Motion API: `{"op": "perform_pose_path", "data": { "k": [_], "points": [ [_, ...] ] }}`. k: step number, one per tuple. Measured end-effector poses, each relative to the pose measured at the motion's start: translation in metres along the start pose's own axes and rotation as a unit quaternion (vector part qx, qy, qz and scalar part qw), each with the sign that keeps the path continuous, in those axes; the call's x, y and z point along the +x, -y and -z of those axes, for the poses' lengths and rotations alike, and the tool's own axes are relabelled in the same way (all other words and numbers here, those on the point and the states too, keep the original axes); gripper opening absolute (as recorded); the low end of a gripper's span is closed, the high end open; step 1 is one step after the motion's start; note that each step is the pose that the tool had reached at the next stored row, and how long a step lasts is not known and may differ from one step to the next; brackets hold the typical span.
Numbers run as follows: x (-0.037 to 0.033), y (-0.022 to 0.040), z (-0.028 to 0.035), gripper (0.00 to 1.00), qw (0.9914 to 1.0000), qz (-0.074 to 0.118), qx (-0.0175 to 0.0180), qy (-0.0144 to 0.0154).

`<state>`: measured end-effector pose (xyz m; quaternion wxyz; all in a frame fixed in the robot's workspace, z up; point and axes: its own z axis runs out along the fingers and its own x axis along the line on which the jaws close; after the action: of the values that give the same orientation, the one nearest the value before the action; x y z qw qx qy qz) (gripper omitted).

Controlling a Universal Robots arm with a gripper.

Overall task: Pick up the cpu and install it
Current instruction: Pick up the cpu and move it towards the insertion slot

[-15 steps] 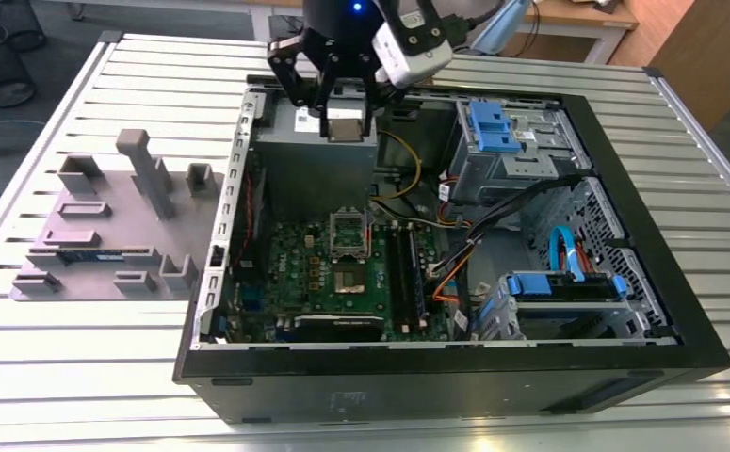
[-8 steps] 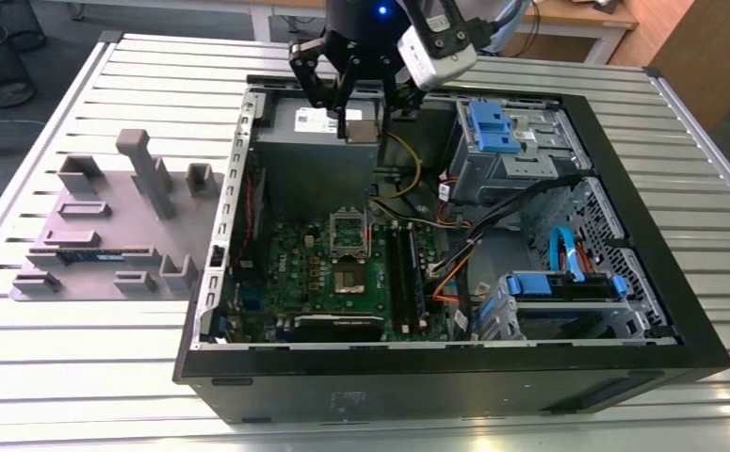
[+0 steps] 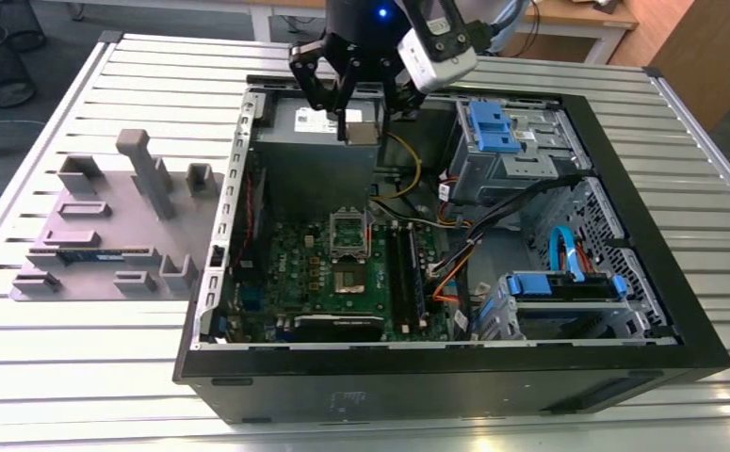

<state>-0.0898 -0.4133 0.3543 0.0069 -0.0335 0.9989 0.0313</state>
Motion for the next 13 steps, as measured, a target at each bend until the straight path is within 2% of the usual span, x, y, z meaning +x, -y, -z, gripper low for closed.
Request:
{"op": "perform_pose_path", "data": {
  "k": [7,13],
  "points": [
    [0.0012,0.0190,-0.0029,0.47,1.00000,0.000,0.0000,0.0000],
    [0.0022,0.0340,-0.0117,0.47,1.00000,0.000,-0.0002,-0.0003]
  ]
}}
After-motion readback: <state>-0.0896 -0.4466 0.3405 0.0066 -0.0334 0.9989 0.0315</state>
